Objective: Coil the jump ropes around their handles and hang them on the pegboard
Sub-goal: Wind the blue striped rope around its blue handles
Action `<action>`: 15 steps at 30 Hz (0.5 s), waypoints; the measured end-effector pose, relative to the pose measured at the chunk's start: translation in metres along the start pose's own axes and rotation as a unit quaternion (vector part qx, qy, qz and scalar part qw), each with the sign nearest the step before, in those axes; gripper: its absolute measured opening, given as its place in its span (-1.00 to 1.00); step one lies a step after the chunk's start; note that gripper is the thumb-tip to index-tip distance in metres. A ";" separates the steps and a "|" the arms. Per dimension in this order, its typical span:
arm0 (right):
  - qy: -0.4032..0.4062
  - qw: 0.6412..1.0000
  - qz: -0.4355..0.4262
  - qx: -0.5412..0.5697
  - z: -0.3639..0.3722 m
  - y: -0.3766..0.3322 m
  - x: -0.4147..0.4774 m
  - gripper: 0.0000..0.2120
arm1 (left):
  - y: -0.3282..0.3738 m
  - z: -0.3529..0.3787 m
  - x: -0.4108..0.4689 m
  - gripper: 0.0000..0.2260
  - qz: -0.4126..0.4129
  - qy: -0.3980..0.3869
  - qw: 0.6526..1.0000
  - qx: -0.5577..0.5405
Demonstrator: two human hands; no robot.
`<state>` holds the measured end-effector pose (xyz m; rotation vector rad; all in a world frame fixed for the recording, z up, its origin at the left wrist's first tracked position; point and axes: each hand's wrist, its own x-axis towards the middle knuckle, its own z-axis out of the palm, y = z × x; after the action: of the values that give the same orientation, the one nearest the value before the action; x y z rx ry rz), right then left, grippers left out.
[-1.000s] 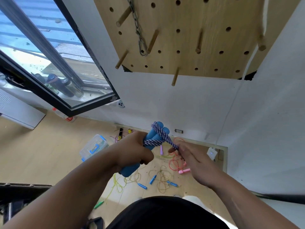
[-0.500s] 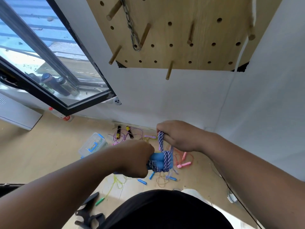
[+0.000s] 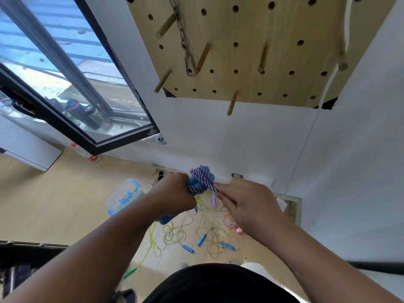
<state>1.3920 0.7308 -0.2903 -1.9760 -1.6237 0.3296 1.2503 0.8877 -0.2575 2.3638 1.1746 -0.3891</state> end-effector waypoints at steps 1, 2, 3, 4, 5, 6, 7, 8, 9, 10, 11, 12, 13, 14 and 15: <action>0.013 0.999 0.022 0.036 0.003 0.006 -0.004 -0.60 | 0.001 0.000 -0.002 -0.83 -0.006 -0.009 0.999 -0.046; 0.020 0.996 0.043 0.070 0.006 0.011 -0.008 -0.58 | 0.003 -0.001 -0.004 -0.82 -0.011 -0.020 0.995 -0.094; 0.023 0.994 0.054 0.089 0.010 0.015 -0.011 -0.58 | 0.006 -0.002 -0.008 -0.81 -0.017 -0.032 0.988 -0.147; 0.026 0.994 0.058 0.094 0.013 0.018 -0.014 -0.58 | 0.009 -0.003 -0.011 -0.80 -0.025 -0.048 0.978 -0.203; 0.032 0.993 0.058 0.098 0.014 0.018 -0.015 -0.60 | 0.011 -0.006 -0.014 -0.78 -0.034 -0.064 0.963 -0.261; 0.038 0.991 0.060 0.111 0.016 0.019 -0.017 -0.62 | 0.012 -0.008 -0.017 -0.74 -0.044 -0.079 0.944 -0.317; 0.046 0.988 0.062 0.133 0.016 0.020 -0.018 -0.65 | 0.011 -0.011 -0.020 -0.71 -0.051 -0.092 0.922 -0.372; 0.047 0.986 0.066 0.146 0.017 0.022 -0.019 -0.68 | 0.009 -0.014 -0.022 -0.70 -0.052 -0.104 0.899 -0.423; 0.041 0.986 0.068 0.144 0.018 0.025 -0.021 -0.69 | 0.007 -0.018 -0.023 -0.70 -0.048 -0.117 0.878 -0.462; 0.024 0.989 0.072 0.128 0.018 0.029 -0.022 -0.67 | 0.005 -0.022 -0.024 -0.70 -0.038 -0.135 0.867 -0.479; 0.003 0.991 0.077 0.107 0.020 0.035 -0.024 -0.63 | 0.005 -0.026 -0.027 -0.69 -0.023 -0.159 0.866 -0.473; -0.019 0.993 0.086 0.084 0.022 0.041 -0.024 -0.60 | 0.007 -0.029 -0.030 -0.68 -0.002 -0.185 0.876 -0.445; -0.040 0.993 0.095 0.065 0.024 0.047 -0.023 -0.60 | 0.011 -0.031 -0.034 -0.70 0.021 -0.207 0.895 -0.395; -0.063 0.991 0.103 0.053 0.024 0.050 -0.021 -0.61 | 0.017 -0.031 -0.039 -0.73 0.046 -0.222 0.916 -0.332; -0.083 0.990 0.106 0.048 0.023 0.051 -0.016 -0.62 | 0.023 -0.030 -0.043 -0.76 0.066 -0.231 0.935 -0.260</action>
<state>1.4180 0.7160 -0.3400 -2.0968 -1.4675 0.6579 1.2448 0.8627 -0.2068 1.7510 0.7715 -0.4843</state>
